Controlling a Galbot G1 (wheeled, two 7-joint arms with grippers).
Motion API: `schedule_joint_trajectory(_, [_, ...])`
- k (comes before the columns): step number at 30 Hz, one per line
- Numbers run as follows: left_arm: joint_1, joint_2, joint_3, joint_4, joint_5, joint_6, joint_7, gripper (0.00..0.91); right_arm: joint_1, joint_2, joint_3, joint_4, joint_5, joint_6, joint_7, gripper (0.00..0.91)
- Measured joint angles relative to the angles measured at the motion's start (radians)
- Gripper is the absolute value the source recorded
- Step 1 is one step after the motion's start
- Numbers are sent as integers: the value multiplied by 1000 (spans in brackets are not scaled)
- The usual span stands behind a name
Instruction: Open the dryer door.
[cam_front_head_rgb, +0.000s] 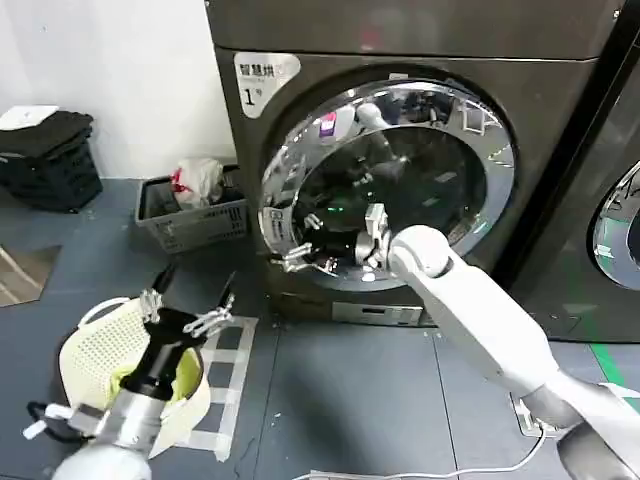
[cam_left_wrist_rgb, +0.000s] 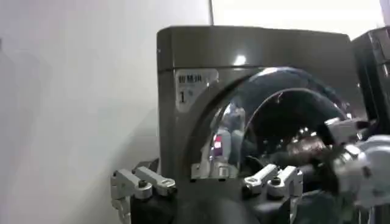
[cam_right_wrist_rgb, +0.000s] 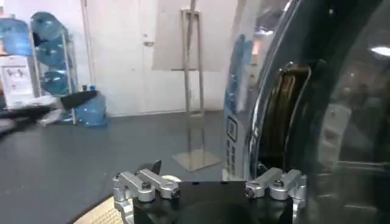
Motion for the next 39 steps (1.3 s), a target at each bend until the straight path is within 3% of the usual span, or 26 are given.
schedule_joint_trajectory(14, [-195, 177, -26, 151, -186, 63, 91, 907, -85, -132, 7, 180, 41, -8, -19, 907])
schedule_joint_trajectory(25, [-360, 313, 39, 306, -235, 43, 124, 907, -158, -229, 56, 302, 47, -9, -63, 907])
schedule_joint_trajectory(39, [-525, 473, 203, 451, -279, -19, 283, 907, -295, -331, 170, 427, 49, -3, -109, 907])
